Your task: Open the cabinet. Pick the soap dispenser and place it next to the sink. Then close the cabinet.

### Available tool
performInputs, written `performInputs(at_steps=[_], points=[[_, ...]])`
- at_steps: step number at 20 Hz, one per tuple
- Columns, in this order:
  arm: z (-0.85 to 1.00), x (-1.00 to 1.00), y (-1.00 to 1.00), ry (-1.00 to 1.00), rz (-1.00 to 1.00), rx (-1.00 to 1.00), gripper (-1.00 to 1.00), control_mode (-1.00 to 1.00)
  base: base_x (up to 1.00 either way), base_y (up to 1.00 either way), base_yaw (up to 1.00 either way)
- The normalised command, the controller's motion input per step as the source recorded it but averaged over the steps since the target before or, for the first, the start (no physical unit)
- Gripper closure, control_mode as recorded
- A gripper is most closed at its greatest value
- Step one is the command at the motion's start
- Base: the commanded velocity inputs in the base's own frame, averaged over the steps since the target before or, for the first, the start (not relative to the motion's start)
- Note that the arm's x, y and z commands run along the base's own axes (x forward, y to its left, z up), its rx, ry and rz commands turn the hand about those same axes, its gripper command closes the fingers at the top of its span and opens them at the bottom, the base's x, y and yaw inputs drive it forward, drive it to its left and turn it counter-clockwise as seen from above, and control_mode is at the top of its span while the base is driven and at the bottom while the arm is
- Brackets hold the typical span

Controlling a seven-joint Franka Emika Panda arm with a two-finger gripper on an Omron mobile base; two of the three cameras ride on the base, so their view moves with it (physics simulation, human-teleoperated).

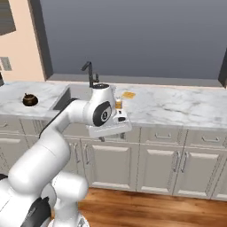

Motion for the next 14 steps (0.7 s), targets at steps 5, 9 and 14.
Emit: performInputs(at_steps=[5,9,14], points=[[0.00,0.00,0.00,0.00,0.00,0.00,-1.00,1.00,-1.00,0.74,0.33],[0.00,0.00,0.00,0.00,0.00,0.00,-1.00,1.00,-0.98,0.94,0.30],[0.00,0.00,0.00,0.00,0.00,0.00,-1.00,1.00,-0.23,1.00,0.15]])
